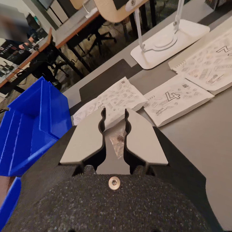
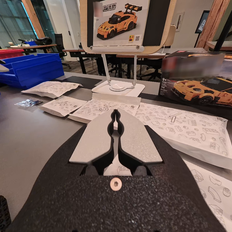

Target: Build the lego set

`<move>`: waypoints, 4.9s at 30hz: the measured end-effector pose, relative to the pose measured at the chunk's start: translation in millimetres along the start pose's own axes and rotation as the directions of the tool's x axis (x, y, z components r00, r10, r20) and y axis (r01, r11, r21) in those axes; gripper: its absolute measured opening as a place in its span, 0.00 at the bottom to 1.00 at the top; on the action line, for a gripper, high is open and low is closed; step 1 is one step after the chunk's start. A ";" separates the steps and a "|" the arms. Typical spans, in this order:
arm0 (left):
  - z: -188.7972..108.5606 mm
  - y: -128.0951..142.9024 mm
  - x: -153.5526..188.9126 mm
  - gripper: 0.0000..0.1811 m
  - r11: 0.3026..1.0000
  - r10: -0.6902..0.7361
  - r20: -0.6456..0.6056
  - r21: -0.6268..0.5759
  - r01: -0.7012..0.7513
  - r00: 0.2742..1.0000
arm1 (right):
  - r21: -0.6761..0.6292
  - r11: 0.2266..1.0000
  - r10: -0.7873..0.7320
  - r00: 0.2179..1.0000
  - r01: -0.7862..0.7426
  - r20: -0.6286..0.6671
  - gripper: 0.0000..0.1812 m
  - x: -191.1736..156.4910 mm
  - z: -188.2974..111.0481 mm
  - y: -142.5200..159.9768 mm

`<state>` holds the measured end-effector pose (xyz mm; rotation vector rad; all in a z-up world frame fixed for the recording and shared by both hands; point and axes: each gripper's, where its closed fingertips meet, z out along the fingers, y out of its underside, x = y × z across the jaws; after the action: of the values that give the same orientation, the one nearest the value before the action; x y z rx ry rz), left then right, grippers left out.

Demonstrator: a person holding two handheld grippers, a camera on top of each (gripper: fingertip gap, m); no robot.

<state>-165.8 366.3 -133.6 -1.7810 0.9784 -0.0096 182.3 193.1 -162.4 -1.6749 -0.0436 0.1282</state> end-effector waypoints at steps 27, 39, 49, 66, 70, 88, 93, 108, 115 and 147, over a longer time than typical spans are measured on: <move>119.1 96.3 -28.8 0.02 0.648 0.567 -0.240 -0.461 -0.606 0.788 | -0.038 0.999 0.017 0.999 -0.015 0.041 0.00 -0.5 4.7 10.0; 93.4 27.2 58.0 0.17 0.896 0.073 -0.387 -0.380 -0.231 0.919 | -0.017 1.000 0.022 0.998 -0.021 0.058 0.00 -3.7 0.8 3.4; 117.3 49.7 -23.7 0.23 0.904 -0.186 -0.343 -0.427 0.024 0.921 | -0.016 1.000 0.020 0.996 -0.019 0.087 0.00 -7.8 -0.5 1.5; 149.1 76.0 -19.8 0.34 0.905 -0.206 -0.456 -0.425 -0.008 0.866 | -0.064 0.998 0.006 0.993 0.002 0.122 0.00 -11.8 6.3 16.0; 119.5 39.0 40.9 0.37 0.941 -0.007 -0.616 -0.270 -0.203 0.788 | -0.074 0.997 0.014 0.991 -0.004 0.130 0.00 -12.6 8.3 18.2; 76.9 -6.0 37.7 0.02 0.831 0.531 -0.043 -0.173 -0.529 0.847 | -0.171 0.982 0.153 0.889 -0.087 0.432 0.14 -113.7 28.5 5.0; 24.1 -44.7 68.7 0.02 0.837 0.548 0.046 -0.042 -0.546 0.836 | -0.332 0.892 0.444 0.724 -0.306 0.528 0.36 -143.7 57.1 -27.3; -43.9 -69.3 158.4 0.16 0.837 0.515 -0.038 0.237 -0.493 0.857 | -0.490 0.664 0.729 0.342 -0.564 0.593 0.00 -162.8 66.3 -60.5; -77.6 -70.4 151.6 0.29 0.968 0.078 -0.509 0.244 0.057 0.857 | -0.376 0.784 0.538 0.239 -0.494 0.809 0.00 -140.9 27.2 -91.8; -116.4 -75.5 66.4 0.06 0.728 -0.446 -0.741 0.026 0.685 0.502 | -0.314 0.928 0.372 0.434 -0.200 0.821 0.26 -111.7 37.0 -40.7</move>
<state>-126.8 242.9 -50.6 -1.7205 0.7460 -1.3098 69.2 222.4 -119.2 -1.6029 -0.5655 1.3021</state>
